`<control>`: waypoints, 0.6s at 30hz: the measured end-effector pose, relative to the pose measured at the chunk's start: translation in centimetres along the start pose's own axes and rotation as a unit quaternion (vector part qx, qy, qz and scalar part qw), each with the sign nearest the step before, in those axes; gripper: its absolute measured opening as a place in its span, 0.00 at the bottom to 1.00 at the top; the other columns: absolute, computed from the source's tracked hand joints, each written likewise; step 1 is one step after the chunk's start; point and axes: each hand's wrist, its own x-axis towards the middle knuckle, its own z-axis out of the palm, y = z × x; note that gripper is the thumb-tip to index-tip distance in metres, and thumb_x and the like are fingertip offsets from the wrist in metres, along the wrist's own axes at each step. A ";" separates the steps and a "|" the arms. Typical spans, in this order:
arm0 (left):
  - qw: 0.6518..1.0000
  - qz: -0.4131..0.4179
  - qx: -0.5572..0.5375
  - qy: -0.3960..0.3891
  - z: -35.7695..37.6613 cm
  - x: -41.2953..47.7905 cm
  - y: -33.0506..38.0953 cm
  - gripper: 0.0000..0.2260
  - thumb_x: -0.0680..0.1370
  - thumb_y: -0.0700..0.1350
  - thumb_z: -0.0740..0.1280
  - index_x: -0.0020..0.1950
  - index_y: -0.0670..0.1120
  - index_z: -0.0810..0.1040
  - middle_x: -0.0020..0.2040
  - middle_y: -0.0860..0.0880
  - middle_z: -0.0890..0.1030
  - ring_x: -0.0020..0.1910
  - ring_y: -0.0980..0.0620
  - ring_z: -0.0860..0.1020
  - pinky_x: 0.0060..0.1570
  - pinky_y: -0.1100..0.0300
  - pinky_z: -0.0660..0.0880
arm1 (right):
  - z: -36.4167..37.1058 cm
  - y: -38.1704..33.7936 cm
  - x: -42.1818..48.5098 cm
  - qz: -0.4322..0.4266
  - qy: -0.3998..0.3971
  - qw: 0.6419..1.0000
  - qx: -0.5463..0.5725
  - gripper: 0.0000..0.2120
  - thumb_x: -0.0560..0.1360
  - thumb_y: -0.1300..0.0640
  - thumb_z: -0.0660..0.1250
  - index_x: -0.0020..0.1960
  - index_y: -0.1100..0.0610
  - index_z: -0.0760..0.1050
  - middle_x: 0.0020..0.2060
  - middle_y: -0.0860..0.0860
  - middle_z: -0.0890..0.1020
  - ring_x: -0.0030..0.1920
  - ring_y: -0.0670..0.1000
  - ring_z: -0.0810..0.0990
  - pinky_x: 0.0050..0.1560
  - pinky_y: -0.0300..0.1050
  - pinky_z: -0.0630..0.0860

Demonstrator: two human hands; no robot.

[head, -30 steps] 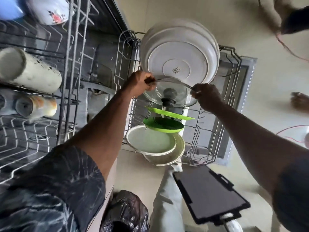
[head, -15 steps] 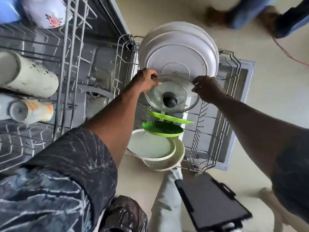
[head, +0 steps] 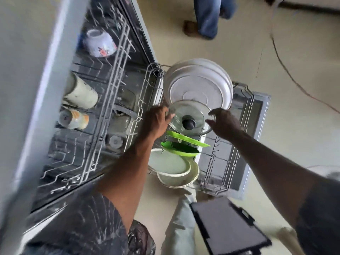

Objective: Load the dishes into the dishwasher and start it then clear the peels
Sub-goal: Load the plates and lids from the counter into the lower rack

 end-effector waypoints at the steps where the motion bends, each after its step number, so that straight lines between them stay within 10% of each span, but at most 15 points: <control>1: 1.000 0.016 0.011 0.010 -0.7 -1.5 0.4 0.21 0.82 0.58 0.61 0.60 0.42 0.80 0.53 0.39 0.83 0.52 0.40 0.81 0.50 0.50 0.78 | -0.5 -1.0 -1.3 -0.025 -0.005 1.000 -0.004 0.19 0.79 0.50 0.70 0.66 0.58 0.78 0.65 0.58 0.79 0.65 0.60 0.77 0.66 0.52 0.72; 13: 0.986 -0.076 0.027 0.145 -14.7 -22.9 10.5 0.31 0.82 0.64 0.46 0.62 0.44 0.79 0.56 0.42 0.82 0.58 0.40 0.79 0.56 0.47 0.76 | -10.7 -10.6 -19.3 -0.232 0.035 0.963 -0.134 0.27 0.74 0.39 0.52 0.53 0.55 0.83 0.52 0.56 0.83 0.56 0.62 0.80 0.57 0.60 0.75; 18: 0.964 -0.112 0.045 0.238 -18.3 -33.5 12.3 0.18 0.82 0.57 0.57 0.59 0.47 0.80 0.55 0.48 0.82 0.57 0.45 0.80 0.55 0.50 0.76 | -11.6 -15.6 -26.4 -0.316 0.021 0.934 -0.166 0.28 0.73 0.38 0.54 0.55 0.56 0.83 0.57 0.57 0.83 0.60 0.61 0.81 0.64 0.60 0.75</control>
